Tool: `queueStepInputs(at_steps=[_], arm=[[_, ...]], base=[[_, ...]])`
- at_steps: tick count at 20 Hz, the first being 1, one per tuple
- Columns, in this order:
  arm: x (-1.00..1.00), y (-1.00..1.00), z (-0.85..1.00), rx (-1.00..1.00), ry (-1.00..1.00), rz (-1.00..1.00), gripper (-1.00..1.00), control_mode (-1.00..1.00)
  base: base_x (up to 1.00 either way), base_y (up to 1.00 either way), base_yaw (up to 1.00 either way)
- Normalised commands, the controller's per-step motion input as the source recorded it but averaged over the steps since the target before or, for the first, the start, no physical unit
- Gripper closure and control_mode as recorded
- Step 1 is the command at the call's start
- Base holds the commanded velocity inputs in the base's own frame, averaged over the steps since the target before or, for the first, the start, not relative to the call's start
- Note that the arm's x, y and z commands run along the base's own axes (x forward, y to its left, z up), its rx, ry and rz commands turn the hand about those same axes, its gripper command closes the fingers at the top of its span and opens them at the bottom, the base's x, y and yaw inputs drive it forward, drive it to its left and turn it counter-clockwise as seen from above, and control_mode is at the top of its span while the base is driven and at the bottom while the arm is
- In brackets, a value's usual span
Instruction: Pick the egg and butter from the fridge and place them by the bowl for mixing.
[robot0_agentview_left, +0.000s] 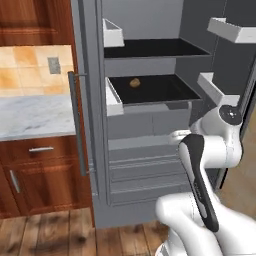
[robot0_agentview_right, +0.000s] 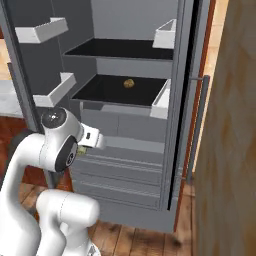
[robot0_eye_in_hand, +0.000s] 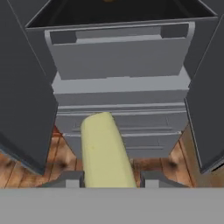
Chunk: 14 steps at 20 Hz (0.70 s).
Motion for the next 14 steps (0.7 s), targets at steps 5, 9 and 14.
queueStepInputs(at_steps=[5,9,14], arm=[[0.0,0.0,0.0,0.0,0.0,0.0,1.0,1.0],[0.0,0.0,0.0,0.0,0.0,0.0,1.0,1.0],[0.0,0.0,0.0,0.0,0.0,0.0,1.0,1.0]], base=[[-0.86,0.0,0.09],[-0.62,0.0,0.43],[-0.32,0.0,0.89]])
